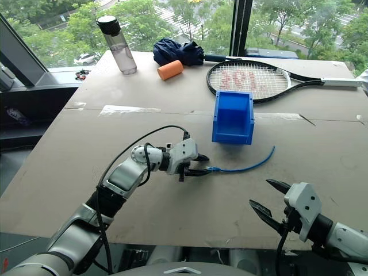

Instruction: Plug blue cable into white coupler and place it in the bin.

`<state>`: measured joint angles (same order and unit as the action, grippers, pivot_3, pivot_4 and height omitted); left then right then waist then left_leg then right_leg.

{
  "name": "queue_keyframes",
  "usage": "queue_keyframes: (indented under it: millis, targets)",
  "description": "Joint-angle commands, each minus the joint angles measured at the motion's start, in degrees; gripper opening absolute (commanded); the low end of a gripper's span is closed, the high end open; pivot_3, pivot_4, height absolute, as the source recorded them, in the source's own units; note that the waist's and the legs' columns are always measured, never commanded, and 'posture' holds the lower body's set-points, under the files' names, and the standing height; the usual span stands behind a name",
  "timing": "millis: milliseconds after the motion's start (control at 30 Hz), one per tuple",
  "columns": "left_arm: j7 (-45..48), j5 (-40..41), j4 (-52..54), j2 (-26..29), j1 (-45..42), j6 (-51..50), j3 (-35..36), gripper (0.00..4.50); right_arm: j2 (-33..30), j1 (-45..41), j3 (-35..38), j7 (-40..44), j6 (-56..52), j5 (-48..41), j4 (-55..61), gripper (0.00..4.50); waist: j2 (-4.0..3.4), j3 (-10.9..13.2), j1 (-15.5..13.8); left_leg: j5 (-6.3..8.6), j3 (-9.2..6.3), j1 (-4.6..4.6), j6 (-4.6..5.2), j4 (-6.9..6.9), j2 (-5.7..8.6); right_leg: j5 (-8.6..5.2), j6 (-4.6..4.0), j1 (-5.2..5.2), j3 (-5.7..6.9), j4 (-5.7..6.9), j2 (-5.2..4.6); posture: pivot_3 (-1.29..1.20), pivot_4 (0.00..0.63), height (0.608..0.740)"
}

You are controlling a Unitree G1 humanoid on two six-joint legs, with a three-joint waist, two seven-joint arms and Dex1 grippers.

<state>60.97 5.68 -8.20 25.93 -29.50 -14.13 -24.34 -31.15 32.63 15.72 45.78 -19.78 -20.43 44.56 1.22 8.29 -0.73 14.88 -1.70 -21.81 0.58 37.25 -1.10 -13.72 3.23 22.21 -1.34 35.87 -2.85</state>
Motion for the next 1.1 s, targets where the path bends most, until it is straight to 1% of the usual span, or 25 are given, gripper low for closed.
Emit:
queue_keyframes:
  millis: [33,67,167,267,333,367,433,500,600,767,867,967,1100]
  targets:
    - [1.98,-0.64,0.04,-0.54,0.11,0.82,-1.24,0.23,0.26,-0.68,-1.74,-2.18,0.17,0.04,2.18,3.59,0.00,0.00,0.00,0.00,-0.01,0.00,0.00,0.00,0.00,0.02,-0.04,0.00,0.01,0.00,0.00,0.00,0.150,0.740]
    - [2.21,-0.54,0.37,-0.64,0.21,0.68,-1.22,0.06,0.18,-0.84,-2.37,-2.58,0.04,0.05,2.07,3.59,-0.01,0.00,-0.02,0.00,-0.03,0.00,0.00,0.00,0.00,0.02,-0.04,0.00,0.02,0.00,0.00,0.00,0.150,0.740]
    - [2.75,0.65,1.78,-0.81,0.77,-0.28,-0.57,0.06,0.09,-1.54,-4.04,-3.76,-1.26,-0.91,1.83,3.59,-0.01,-0.01,-0.02,0.00,-0.03,-0.02,0.00,0.00,0.00,0.02,-0.04,0.00,0.03,0.00,0.00,0.00,0.150,0.740]
    - [4.66,8.04,6.46,-1.42,1.80,-8.03,3.06,0.06,2.35,-3.67,-6.21,-7.28,-8.23,-7.79,3.54,3.59,-0.01,0.01,0.04,0.00,-0.04,-0.02,0.00,0.00,0.00,0.02,-0.05,0.00,0.03,0.00,0.00,0.00,0.150,0.740]
    - [5.79,15.75,10.50,-2.13,1.83,-16.87,6.44,0.06,3.56,-5.02,-7.19,-8.71,-11.54,-12.65,4.67,3.59,-0.02,0.02,0.04,0.00,-0.09,-0.03,0.00,0.00,-0.03,0.02,-0.05,0.01,0.06,0.02,0.01,0.00,0.150,0.740]
    - [5.77,22.15,12.68,-2.77,1.06,-24.01,9.38,0.06,4.76,-6.43,-7.51,-10.06,-12.68,-15.24,4.98,3.59,-0.03,0.03,0.05,0.00,-0.11,-0.04,0.00,0.00,-0.03,0.03,-0.05,0.01,0.07,0.03,0.01,0.00,0.150,0.740]
    - [5.05,31.00,15.35,-3.70,-0.14,-33.49,13.83,0.06,6.90,-8.89,-7.30,-12.97,-14.30,-19.93,5.49,3.59,-0.02,0.04,0.08,0.00,-0.24,-0.06,0.01,0.05,-0.11,0.02,-0.05,0.01,0.15,0.04,0.02,0.00,0.150,0.740]
    - [3.93,37.24,16.54,-4.08,-1.19,-40.37,17.06,0.06,8.26,-11.10,-6.71,-15.65,-15.77,-25.46,6.36,3.59,-0.03,0.03,0.11,0.00,-0.28,-0.03,0.01,0.07,-0.09,-0.09,0.14,-0.01,0.14,0.05,0.02,0.00,0.150,0.740]
    - [0.89,45.90,16.74,-5.63,-2.86,-48.42,22.28,0.06,9.20,-15.07,-6.65,-20.29,-17.25,-34.23,8.04,3.59,-0.05,0.02,0.21,0.00,-0.30,-0.01,0.01,0.06,-0.08,-0.07,0.16,-0.03,0.14,0.05,0.02,0.00,0.150,0.740]
    - [-4.66,54.15,16.19,-7.81,-5.12,-55.66,27.16,0.06,7.87,-21.48,-7.03,-27.45,-18.37,-44.52,7.82,3.59,-0.03,0.02,0.18,0.00,-0.29,-0.02,0.00,0.06,-0.02,0.16,0.18,-0.04,0.19,0.05,0.03,0.00,0.150,0.740]
    - [-6.08,56.26,16.61,-8.11,-5.19,-57.10,27.79,0.06,6.67,-25.16,-7.10,-30.54,-18.39,-49.88,7.17,3.59,-0.04,0.03,0.35,0.00,-0.27,-0.02,0.01,0.06,0.00,0.16,0.17,-0.04,0.15,0.05,0.02,0.00,0.150,0.740]
    - [-7.50,58.44,17.03,-8.30,-5.21,-58.10,28.20,0.06,4.82,-26.69,-7.28,-32.33,-18.27,-52.44,6.66,3.59,-0.03,0.03,0.43,0.00,-0.28,-0.02,0.00,0.05,0.00,0.16,0.16,-0.05,0.21,0.06,0.03,0.00,0.150,0.740]
    - [-8.81,60.92,17.95,-7.66,-4.68,-59.16,28.67,0.06,4.14,-28.54,-6.89,-34.58,-16.88,-56.98,5.57,3.59,-0.03,0.03,0.59,0.00,-0.25,-0.03,0.01,0.03,0.00,0.15,0.14,-0.04,0.20,0.04,0.03,0.00,0.150,0.740]
